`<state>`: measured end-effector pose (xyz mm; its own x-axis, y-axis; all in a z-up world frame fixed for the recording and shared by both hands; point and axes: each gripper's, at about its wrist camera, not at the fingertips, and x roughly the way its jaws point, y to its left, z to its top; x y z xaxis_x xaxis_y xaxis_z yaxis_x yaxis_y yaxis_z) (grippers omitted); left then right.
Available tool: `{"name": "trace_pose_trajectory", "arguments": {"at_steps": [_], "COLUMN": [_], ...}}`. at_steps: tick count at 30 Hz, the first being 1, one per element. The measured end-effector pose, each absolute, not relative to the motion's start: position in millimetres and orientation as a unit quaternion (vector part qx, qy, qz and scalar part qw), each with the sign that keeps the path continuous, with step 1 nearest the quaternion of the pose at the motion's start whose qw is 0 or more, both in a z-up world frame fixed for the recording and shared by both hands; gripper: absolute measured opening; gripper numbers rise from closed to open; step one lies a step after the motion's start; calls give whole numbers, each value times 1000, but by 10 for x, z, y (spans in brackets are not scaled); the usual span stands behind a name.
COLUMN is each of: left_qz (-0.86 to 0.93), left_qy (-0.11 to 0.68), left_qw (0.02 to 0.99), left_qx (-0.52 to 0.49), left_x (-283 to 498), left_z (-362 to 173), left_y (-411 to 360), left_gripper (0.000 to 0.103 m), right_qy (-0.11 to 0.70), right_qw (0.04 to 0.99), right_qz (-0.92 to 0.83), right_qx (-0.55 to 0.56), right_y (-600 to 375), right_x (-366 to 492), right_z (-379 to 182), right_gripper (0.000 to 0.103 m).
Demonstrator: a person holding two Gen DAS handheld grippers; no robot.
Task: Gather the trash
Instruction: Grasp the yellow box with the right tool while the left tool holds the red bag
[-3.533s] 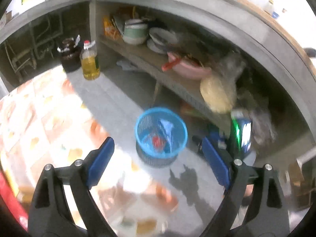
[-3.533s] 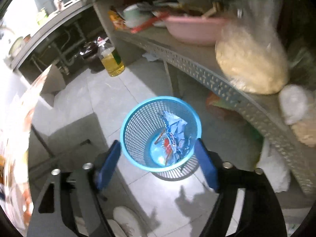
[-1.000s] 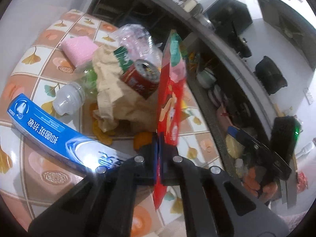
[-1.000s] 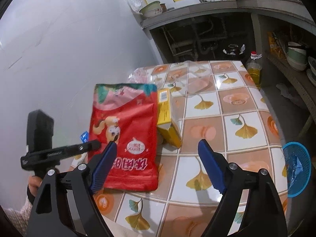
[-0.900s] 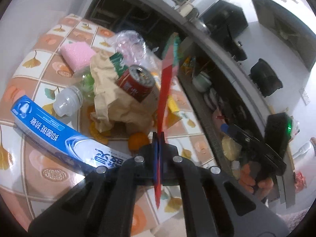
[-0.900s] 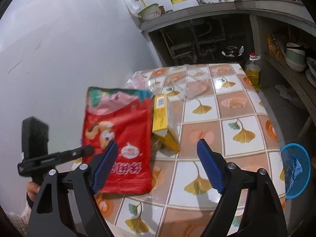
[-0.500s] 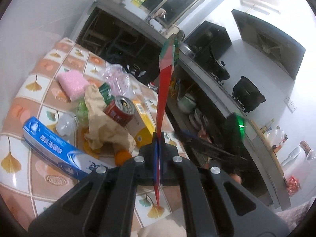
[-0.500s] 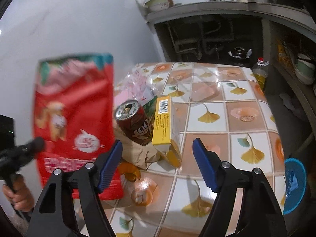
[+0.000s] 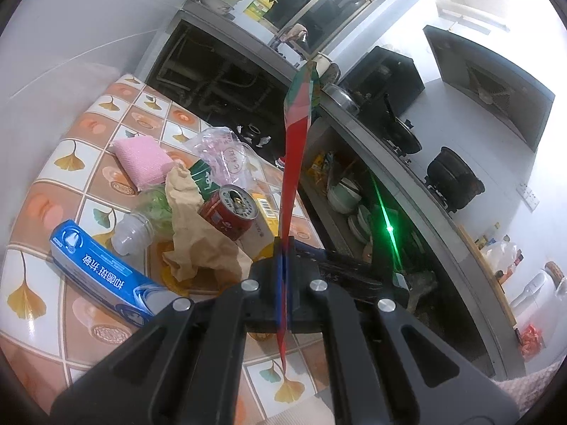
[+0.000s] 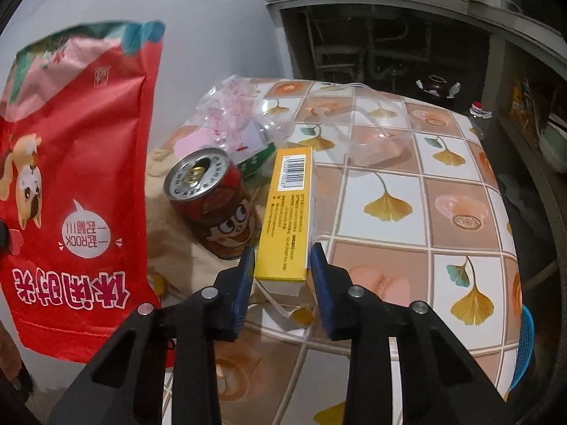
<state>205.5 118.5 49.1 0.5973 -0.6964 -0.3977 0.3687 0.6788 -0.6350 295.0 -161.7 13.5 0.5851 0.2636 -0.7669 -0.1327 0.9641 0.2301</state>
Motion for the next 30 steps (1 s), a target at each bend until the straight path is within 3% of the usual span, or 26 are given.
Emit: {"name": "trace_pose_trajectory", "arguments": {"at_steps": [19,30], "left_qz": [-318,-383], "left_qy": [334,360], "left_qw": [860,834], "left_qx": [-217,-169], "left_x": [2006,2125], "left_z": [684,869], "left_y": [670,-403], "left_gripper": [0,0], "right_qy": [370,302], "right_qw": [910,926], "right_qz": [78,-21], "right_qx": [169,227], "right_y": [-2476,-3518], "right_x": [2248,1255], "right_z": [604,884], "right_gripper": [29,29]}}
